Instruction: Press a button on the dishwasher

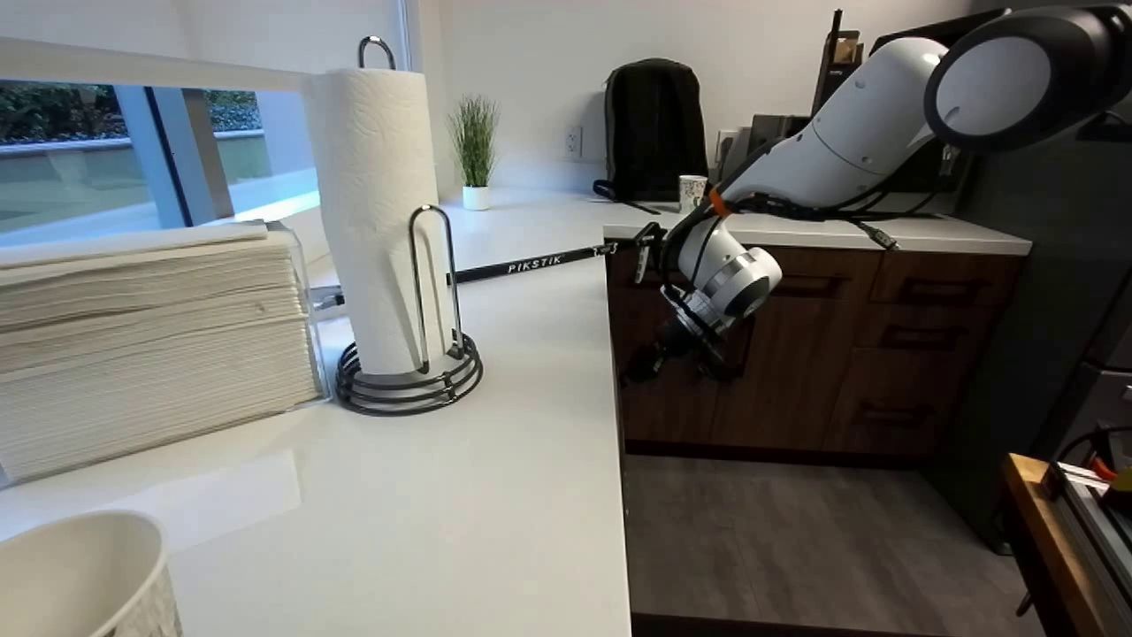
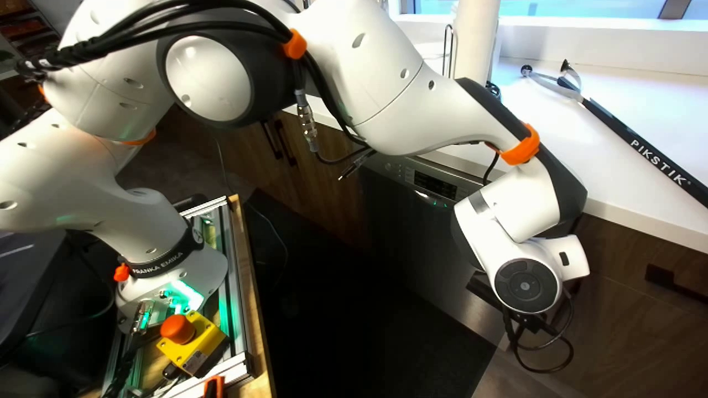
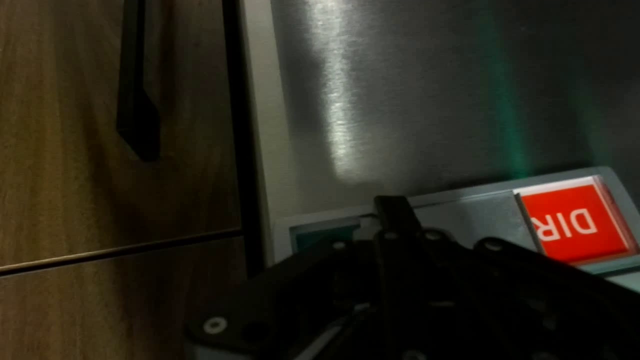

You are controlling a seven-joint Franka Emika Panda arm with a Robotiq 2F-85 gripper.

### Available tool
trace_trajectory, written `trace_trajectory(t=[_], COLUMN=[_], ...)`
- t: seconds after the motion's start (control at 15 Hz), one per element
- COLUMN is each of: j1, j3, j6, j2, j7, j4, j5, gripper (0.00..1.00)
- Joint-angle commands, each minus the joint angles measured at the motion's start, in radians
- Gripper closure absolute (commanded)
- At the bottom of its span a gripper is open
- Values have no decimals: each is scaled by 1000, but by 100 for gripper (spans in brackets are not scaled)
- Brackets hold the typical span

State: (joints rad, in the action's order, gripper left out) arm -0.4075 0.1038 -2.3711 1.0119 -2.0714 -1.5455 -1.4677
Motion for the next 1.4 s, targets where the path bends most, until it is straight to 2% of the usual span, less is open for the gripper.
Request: trace_trajectory(t=[0.0,0.93,1.07,1.33], j1=[-3,-38,-29,21], j3=[-1,9,17,53], j6=[13,7,12,12], j2=[1,49,37,-46], j7=[-28,21,52,155], j4=[21,116,96,-22], j5=[-27,-57,-36,75], gripper=[100,100,100,100])
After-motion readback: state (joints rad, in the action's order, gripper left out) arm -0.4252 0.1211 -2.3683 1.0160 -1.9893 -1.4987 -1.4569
